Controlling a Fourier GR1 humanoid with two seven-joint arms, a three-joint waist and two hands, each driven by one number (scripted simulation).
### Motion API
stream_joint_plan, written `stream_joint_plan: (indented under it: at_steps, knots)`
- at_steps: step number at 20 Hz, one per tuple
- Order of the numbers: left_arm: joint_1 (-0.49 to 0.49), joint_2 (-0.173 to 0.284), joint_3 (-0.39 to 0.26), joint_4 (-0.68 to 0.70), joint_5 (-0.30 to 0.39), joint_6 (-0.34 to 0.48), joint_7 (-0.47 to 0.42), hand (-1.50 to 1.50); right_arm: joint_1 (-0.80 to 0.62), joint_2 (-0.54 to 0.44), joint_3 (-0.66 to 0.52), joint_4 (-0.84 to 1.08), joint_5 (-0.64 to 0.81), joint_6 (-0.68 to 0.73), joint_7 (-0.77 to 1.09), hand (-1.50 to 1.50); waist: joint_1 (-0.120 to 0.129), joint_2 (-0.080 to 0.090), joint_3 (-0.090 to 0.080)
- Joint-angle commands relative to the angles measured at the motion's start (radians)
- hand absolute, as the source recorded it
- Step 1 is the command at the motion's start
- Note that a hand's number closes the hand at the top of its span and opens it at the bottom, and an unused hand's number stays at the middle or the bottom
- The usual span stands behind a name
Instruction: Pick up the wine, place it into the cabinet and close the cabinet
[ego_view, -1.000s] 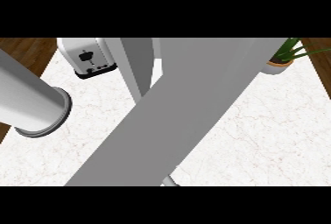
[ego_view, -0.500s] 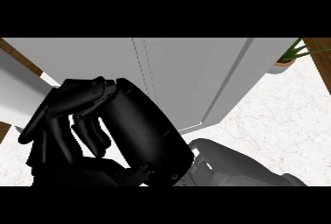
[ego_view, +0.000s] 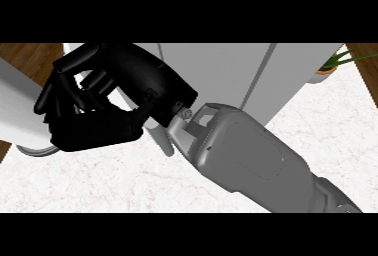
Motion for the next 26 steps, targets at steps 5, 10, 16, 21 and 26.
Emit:
stream_joint_plan:
  at_steps: [5, 10, 16, 21, 26]
  knots:
    - [-0.012, -0.017, 0.048, -0.002, 0.011, -0.04, 0.007, -1.5, -0.087, -0.004, 0.0, 0.227, -0.255, 0.435, 0.124, 1.5, -0.001, 0.004, 0.0]
    - [0.02, -0.05, 0.079, 0.028, -0.006, -0.107, 0.028, -1.5, -0.116, 0.002, -0.017, 0.384, -0.326, 0.543, 0.109, 1.5, -0.017, -0.001, -0.001]
    - [0.022, -0.074, 0.138, 0.04, -0.02, -0.12, 0.068, -1.5, -0.139, 0.002, -0.031, 0.551, -0.385, 0.619, -0.024, 1.5, -0.015, -0.001, 0.0]
    - [-0.008, -0.068, 0.178, 0.028, -0.004, -0.124, 0.133, -1.5, -0.195, 0.002, -0.039, 0.643, -0.447, 0.63, -0.063, 1.5, -0.01, -0.001, 0.0]
    - [0.023, -0.108, 0.212, 0.083, -0.051, -0.172, 0.114, -1.5, -0.177, 0.0, -0.116, 0.731, -0.393, 0.682, -0.112, 1.5, -0.019, 0.0, 0.0]
